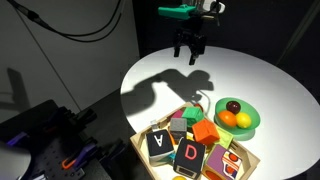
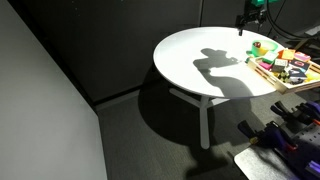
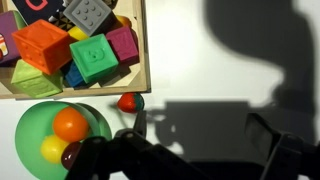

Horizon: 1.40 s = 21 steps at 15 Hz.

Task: Put the toy plum in the bowl

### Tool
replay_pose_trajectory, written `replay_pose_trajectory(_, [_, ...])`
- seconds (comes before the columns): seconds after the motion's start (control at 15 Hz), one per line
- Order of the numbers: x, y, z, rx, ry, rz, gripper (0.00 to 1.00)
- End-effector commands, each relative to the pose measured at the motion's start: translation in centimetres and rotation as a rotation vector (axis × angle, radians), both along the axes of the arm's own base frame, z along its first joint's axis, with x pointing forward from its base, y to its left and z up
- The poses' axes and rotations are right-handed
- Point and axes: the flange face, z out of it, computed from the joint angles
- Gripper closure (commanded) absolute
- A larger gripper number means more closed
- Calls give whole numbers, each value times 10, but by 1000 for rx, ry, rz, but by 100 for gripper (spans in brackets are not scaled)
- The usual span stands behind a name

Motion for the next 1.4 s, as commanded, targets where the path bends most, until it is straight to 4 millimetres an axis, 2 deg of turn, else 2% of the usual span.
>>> replay_pose_trajectory(0.0, [-11, 23, 23, -7, 13, 73, 0])
replay_pose_trajectory(0.33, [-11, 59, 44, -32, 0, 143, 0])
replay_pose_trajectory(0.6, [-14, 79, 58, -47, -52, 180, 0])
replay_pose_trajectory(0.87, [-20, 90, 71, -50, -134, 198, 0])
replay_pose_trajectory(1.33, [-39, 97, 86, -70, -287, 188, 0])
